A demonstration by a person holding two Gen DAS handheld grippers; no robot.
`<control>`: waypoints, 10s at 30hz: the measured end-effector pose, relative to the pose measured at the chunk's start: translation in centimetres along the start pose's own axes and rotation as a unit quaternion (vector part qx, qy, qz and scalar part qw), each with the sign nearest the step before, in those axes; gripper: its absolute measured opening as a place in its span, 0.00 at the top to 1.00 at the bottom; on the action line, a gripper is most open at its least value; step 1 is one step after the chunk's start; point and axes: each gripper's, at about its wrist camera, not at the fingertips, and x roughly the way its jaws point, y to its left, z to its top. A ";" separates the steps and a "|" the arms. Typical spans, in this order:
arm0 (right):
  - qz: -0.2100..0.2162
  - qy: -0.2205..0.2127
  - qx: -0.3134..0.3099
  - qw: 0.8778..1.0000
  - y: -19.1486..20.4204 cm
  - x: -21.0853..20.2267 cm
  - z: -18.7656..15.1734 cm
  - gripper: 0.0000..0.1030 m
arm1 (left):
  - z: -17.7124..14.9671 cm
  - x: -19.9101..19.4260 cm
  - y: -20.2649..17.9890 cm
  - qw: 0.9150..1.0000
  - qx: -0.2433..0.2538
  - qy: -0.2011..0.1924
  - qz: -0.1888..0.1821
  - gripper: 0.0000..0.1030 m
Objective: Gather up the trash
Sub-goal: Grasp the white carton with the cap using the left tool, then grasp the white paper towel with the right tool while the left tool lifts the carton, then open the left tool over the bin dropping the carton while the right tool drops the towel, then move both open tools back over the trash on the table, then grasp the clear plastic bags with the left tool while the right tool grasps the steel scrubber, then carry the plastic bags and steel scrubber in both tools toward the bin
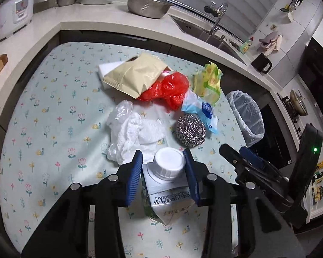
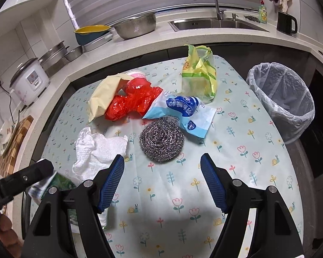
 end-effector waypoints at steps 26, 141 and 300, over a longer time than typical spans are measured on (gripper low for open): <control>0.079 0.067 -0.091 0.990 11.8 7.8 -1.0 0.41 | 1.6 -2.1 7.7 0.991 -0.059 -0.032 0.112 0.64; -0.107 -0.164 0.057 0.979 -19.0 -7.3 15.7 0.43 | 11.6 13.2 -25.0 0.983 0.164 -0.077 0.019 0.27; -0.063 -0.145 0.182 0.970 -22.3 -11.4 0.5 0.37 | -1.2 10.0 -27.0 0.975 0.218 -0.005 0.032 0.63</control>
